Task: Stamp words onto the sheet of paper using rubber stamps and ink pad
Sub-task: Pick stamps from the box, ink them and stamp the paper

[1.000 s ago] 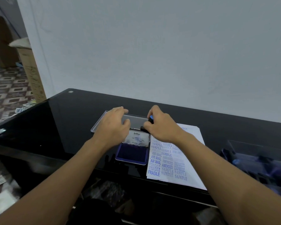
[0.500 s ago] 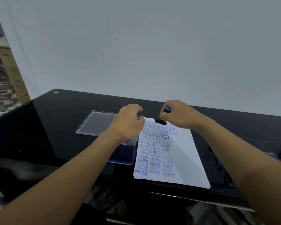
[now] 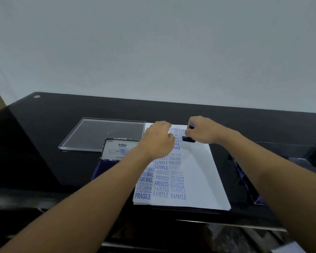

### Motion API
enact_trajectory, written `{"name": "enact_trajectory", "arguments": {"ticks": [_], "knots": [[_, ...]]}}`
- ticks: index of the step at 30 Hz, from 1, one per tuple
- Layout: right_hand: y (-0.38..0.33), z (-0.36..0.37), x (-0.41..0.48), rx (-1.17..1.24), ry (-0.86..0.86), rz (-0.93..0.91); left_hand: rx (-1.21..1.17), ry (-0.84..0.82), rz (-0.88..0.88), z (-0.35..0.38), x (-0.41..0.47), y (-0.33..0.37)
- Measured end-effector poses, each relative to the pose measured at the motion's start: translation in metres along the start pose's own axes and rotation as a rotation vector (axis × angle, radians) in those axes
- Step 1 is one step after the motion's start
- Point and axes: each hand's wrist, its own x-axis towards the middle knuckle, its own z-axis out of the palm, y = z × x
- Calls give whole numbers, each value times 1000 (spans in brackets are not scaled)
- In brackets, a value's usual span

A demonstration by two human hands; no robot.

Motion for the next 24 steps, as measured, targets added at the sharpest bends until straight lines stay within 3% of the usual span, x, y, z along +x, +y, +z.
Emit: {"name": "enact_trajectory", "arguments": {"ticks": [24], "knots": [[12,18,26,-65,-41,-46,140,-16,70,41,29,-22]]}}
